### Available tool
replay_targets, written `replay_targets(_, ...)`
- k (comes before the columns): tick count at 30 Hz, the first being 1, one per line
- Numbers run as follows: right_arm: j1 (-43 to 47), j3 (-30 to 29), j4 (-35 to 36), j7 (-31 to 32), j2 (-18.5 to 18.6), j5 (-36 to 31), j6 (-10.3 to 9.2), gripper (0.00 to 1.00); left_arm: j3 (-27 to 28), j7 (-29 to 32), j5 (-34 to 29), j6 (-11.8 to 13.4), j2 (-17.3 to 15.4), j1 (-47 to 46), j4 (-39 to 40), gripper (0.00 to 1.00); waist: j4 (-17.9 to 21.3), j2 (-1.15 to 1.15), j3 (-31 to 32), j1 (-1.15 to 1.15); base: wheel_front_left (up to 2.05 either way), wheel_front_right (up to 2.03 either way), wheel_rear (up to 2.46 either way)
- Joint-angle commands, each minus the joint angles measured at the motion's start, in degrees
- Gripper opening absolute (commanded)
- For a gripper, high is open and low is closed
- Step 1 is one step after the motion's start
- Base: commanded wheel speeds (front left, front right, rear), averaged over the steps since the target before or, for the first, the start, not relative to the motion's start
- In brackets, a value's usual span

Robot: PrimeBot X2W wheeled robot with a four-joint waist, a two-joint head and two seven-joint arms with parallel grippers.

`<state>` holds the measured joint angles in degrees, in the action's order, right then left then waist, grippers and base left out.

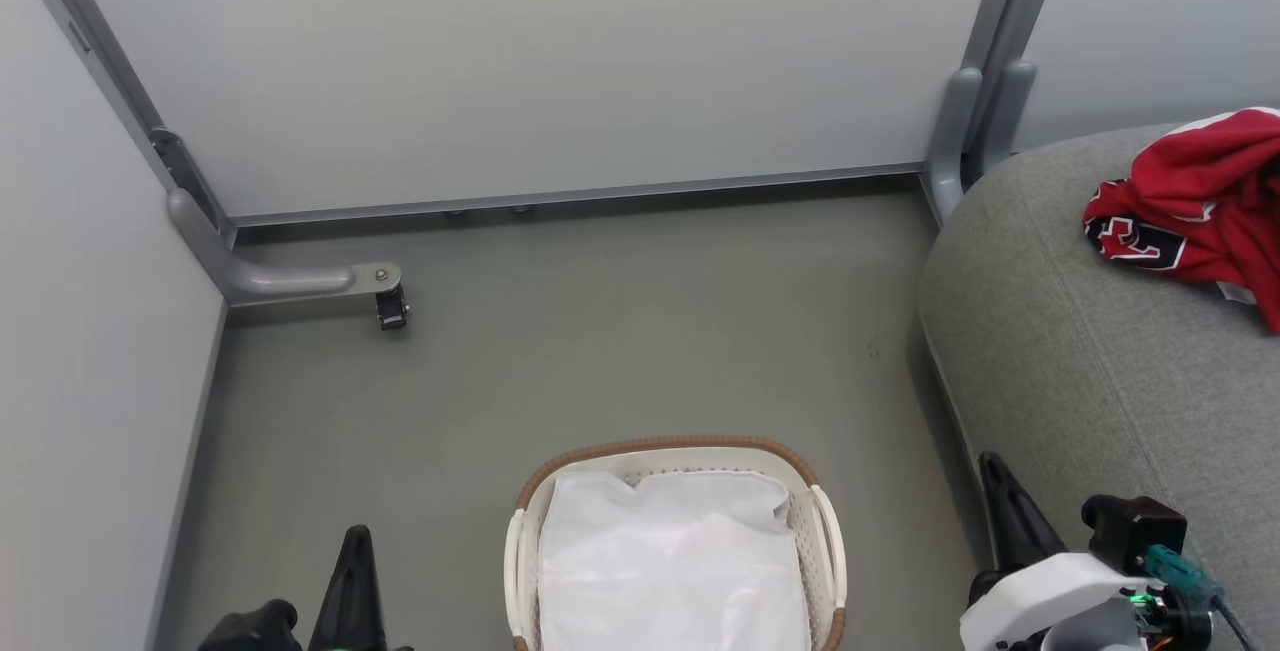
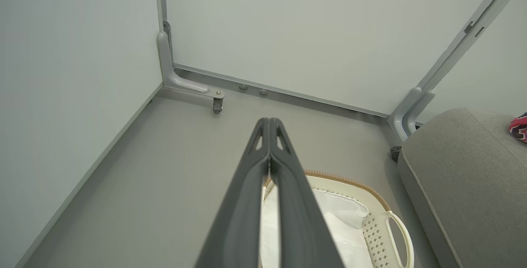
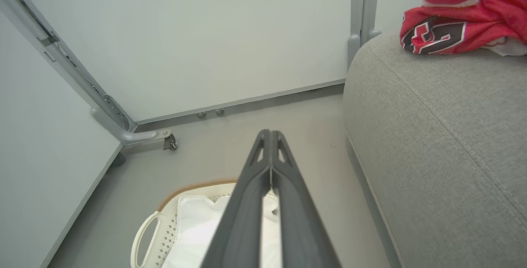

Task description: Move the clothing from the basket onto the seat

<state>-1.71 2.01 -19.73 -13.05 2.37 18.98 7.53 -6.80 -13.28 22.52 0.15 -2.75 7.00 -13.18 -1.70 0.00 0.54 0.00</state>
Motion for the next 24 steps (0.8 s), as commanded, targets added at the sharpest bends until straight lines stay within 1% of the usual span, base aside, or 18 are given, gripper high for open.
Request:
replay_targets(1,-1.17,-0.55,1.21,0.71,0.16,2.84,-0.01,0.0,0.69,0.48,2.91,-0.38,-0.36,-1.52,0.76,0.0,0.03,0.0,-0.01,0.0,0.0,0.0,0.0)
replay_targets(11,-1.67,-1.62,1.95,3.26,0.22,12.56,-0.01,0.0,2.06,2.83,12.47,-1.41,-0.66,-3.32,0.35,0.0,0.17,0.0,-0.07,0.0,0.0,0.0,0.0)
replay_targets(24,-2.29,-2.9,2.72,6.25,0.3,23.72,-0.02,0.0,3.73,5.64,23.35,-2.59,-0.92,-5.26,0.19,0.0,0.36,0.0,-0.15,0.0,0.0,0.0,0.0)
